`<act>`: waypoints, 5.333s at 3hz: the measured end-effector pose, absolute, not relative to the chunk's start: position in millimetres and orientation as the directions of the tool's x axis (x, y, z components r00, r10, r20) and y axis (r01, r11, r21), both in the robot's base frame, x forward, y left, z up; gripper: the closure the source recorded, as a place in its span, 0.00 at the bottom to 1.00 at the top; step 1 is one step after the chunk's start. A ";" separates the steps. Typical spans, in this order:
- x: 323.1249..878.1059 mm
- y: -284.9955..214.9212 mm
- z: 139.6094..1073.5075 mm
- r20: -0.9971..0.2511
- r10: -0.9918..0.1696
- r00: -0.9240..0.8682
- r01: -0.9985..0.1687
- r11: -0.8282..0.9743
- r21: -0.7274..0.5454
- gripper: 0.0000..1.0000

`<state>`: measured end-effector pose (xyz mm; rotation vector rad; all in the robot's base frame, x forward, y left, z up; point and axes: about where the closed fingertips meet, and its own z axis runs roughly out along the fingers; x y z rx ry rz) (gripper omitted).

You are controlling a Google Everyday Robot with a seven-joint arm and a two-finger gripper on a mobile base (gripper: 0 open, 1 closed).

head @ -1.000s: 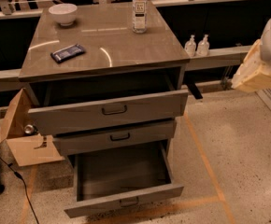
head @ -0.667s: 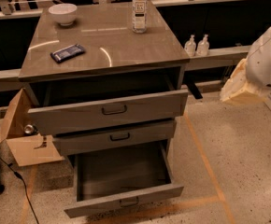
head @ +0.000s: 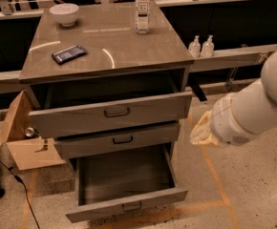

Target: Close bottom drawer

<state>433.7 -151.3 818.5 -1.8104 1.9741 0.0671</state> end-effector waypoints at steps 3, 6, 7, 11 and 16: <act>434.0 -120.1 746.1 -0.342 -0.939 0.019 -0.944 0.096 -0.317 1.00; 492.1 -109.6 598.6 -0.322 -0.947 -0.017 -0.895 0.158 -0.418 1.00; 505.2 -110.0 562.7 -0.368 -0.929 0.028 -0.874 0.156 -0.460 1.00; 537.1 -159.9 458.0 -0.329 -0.944 0.018 -0.881 0.140 -0.451 1.00; 511.5 -137.1 247.1 -0.502 -0.848 -0.172 -0.791 0.422 -0.442 1.00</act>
Offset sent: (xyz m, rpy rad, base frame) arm -0.0069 0.0243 -0.0471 0.0027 -0.0181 0.0705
